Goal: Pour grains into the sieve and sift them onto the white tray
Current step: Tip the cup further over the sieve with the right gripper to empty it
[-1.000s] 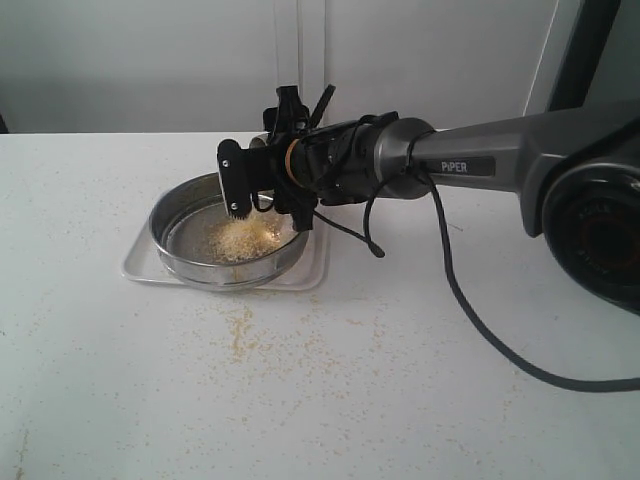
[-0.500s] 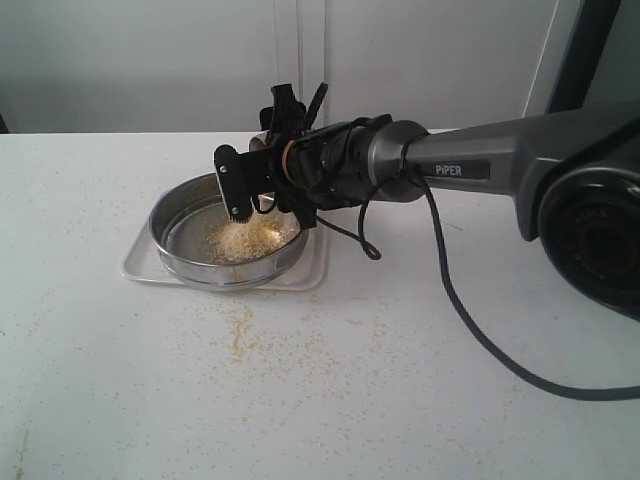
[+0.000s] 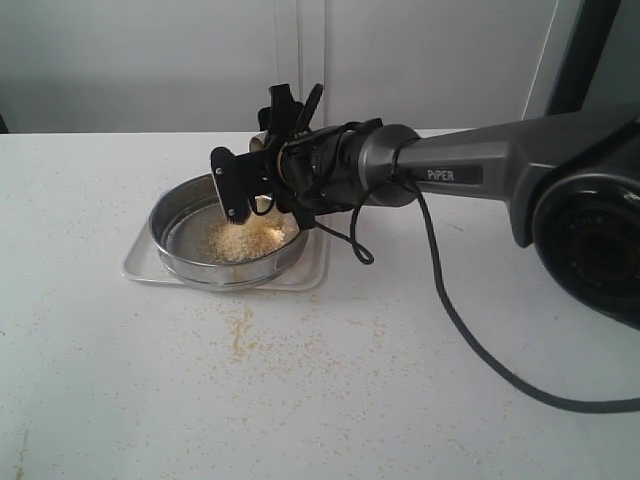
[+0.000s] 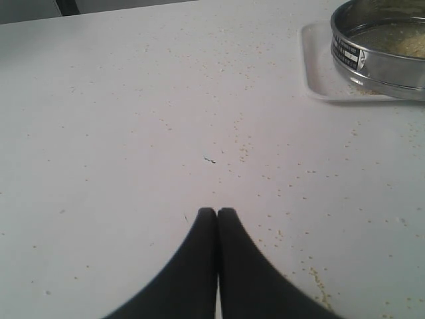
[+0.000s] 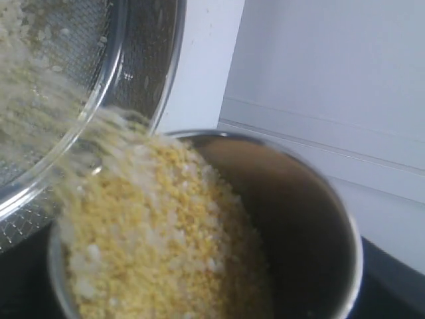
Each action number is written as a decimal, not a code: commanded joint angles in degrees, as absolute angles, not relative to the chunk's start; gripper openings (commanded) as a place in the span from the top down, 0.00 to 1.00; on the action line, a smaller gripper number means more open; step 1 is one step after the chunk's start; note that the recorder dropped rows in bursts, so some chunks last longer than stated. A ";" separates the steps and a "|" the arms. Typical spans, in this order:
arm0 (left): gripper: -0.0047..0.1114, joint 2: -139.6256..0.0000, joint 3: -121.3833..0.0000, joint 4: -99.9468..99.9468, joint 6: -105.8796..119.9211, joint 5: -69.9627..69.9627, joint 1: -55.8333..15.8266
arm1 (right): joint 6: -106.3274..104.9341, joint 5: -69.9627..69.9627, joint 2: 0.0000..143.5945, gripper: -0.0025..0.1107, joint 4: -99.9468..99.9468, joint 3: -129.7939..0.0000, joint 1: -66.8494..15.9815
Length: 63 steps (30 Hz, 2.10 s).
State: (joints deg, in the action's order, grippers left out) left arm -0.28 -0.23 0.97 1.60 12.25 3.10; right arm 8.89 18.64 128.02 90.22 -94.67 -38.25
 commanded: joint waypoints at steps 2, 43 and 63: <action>0.96 0.00 0.00 1.44 1.52 12.09 3.26 | 8.80 21.27 127.39 0.98 91.00 -95.33 -39.10; 0.96 0.00 0.00 1.44 1.52 12.09 3.26 | 2.57 34.82 127.39 0.98 91.61 -95.33 -42.93; 0.96 0.00 0.00 1.44 1.52 12.09 3.26 | 2.80 42.35 127.49 0.98 98.94 -95.33 -45.80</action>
State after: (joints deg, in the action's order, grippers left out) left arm -0.28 -0.23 0.97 1.60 12.25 3.10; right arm 2.86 40.51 128.02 95.89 -94.70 -45.14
